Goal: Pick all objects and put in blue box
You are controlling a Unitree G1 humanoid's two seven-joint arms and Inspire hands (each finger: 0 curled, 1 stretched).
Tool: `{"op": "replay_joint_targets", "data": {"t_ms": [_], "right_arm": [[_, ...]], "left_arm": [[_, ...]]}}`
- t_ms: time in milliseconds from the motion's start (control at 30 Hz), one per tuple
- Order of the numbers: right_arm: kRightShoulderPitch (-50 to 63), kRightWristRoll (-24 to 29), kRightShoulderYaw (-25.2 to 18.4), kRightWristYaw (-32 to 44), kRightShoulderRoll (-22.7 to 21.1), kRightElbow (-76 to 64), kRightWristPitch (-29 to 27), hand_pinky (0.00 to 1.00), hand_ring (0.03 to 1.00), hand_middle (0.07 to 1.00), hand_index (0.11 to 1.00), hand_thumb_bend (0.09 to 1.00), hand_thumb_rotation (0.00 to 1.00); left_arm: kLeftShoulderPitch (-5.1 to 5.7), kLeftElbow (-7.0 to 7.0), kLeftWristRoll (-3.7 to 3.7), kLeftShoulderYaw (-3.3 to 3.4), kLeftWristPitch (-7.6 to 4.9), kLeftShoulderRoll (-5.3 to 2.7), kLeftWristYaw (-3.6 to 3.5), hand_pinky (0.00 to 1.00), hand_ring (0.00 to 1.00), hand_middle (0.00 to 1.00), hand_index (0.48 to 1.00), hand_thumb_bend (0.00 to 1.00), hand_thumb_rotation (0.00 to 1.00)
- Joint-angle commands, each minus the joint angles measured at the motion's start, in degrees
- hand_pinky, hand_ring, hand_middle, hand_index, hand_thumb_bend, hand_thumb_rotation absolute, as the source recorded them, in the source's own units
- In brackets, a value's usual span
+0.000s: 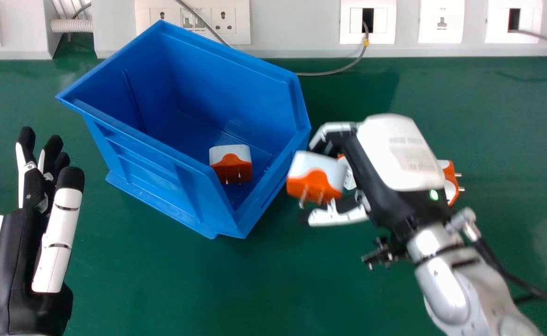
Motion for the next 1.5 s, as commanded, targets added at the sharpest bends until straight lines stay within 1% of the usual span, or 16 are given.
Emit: {"op": "replay_joint_targets", "data": {"t_ms": [0,67,167,267,367,400,500,633,767,867,1000,1133,1167,1300,1400,1467], "right_arm": [[-3.9,0.0,-0.6,-2.1,0.6,1.4,-2.6,0.06,0.104,0.161,0.469,0.485,0.14],[-6.5,-0.4,-0.3,-0.9,1.2,2.8,-2.1,0.06,0.102,0.159,0.469,0.486,0.14],[-10.6,-0.1,0.0,1.9,2.9,4.8,-0.7,0.06,0.101,0.158,0.469,0.485,0.14],[-14.4,-0.6,0.7,2.9,4.1,7.6,-0.8,0.06,0.106,0.163,0.469,0.484,0.14],[-18.5,-0.3,1.4,4.0,5.6,11.4,-1.0,0.07,0.112,0.169,0.469,0.484,0.14],[-19.8,0.2,1.6,4.1,5.9,12.7,-1.9,0.10,0.155,0.215,0.471,0.483,0.14],[-23.9,0.5,2.3,4.6,7.8,17.0,-2.2,0.13,0.185,0.247,0.473,0.481,0.14],[-30.0,-0.9,4.1,3.8,10.6,25.5,-1.6,0.14,0.207,0.277,0.476,0.480,0.14],[-35.5,-0.4,5.5,2.8,13.1,34.7,-2.5,0.22,0.305,0.398,0.482,0.482,0.14],[-39.9,-0.8,7.0,1.8,15.0,42.4,-3.1,0.22,0.307,0.408,0.482,0.482,0.14],[-45.0,-1.8,9.4,-1.8,17.0,52.2,-4.7,0.25,0.355,0.462,0.487,0.484,0.14],[-49.5,-2.4,11.7,-3.9,19.4,61.1,-4.2,0.26,0.368,0.465,0.497,0.490,0.11],[-50.2,-2.3,11.9,-4.0,19.9,62.6,-3.9,0.26,0.372,0.472,0.504,0.494,0.09],[-53.3,-2.2,12.7,-2.5,21.9,68.3,-1.6,0.27,0.377,0.480,0.515,0.500,0.06],[-54.6,-2.9,14.2,-2.8,22.4,70.4,-0.4,0.27,0.377,0.483,0.519,0.502,0.04],[-54.9,-2.9,14.6,-3.1,22.3,71.2,-0.4,0.26,0.379,0.486,0.521,0.504,0.04]], "left_arm": [[0.62,-1.31,0.65,0.28,-1.22,0.10,0.47,1.00,1.00,1.00,0.985,0.53,0.83],[1.03,-1.77,0.65,0.25,-1.08,-0.01,0.64,1.00,1.00,1.00,0.986,0.54,0.83],[1.90,-1.98,1.32,0.32,-1.55,-0.09,1.01,1.00,1.00,1.00,0.988,0.56,0.83],[2.94,-2.69,1.77,0.29,-1.25,-0.26,1.44,1.00,1.00,1.00,0.993,0.58,0.85],[3.65,-3.02,1.30,0.29,-1.20,-0.65,1.50,1.00,1.00,1.00,0.995,0.59,0.85],[3.78,-3.03,1.29,0.28,-1.32,-0.77,1.55,1.00,1.00,1.00,0.996,0.58,0.85],[4.15,-2.84,1.12,0.26,-1.76,-0.76,1.31,1.00,1.00,1.00,0.997,0.58,0.84],[4.21,-2.74,1.59,0.28,-2.08,-0.57,1.39,1.00,1.00,1.00,0.998,0.56,0.84],[4.48,-2.99,1.80,0.27,-2.25,-0.56,1.48,1.00,1.00,1.00,1.000,0.55,0.84],[4.47,-2.79,1.40,0.41,-2.73,-0.41,1.22,1.00,1.00,1.00,1.000,0.56,0.84],[4.92,-3.11,0.53,0.64,-2.44,-0.16,0.67,1.00,1.00,1.00,1.000,0.57,0.83],[5.55,-3.34,0.40,1.04,-2.47,0.37,0.27,1.00,1.00,1.00,1.000,0.58,0.82],[5.72,-3.44,0.34,1.10,-2.46,0.39,0.24,1.00,1.00,1.00,1.000,0.58,0.82],[6.26,-3.28,-1.01,1.36,-2.87,0.21,-0.56,1.00,1.00,1.00,1.000,0.60,0.82],[6.65,-3.21,-1.33,1.36,-3.35,0.18,-1.12,1.00,1.00,1.00,1.000,0.61,0.82],[6.73,-3.09,-1.35,1.31,-3.60,0.02,-1.16,1.00,1.00,1.00,1.000,0.61,0.82]]}}
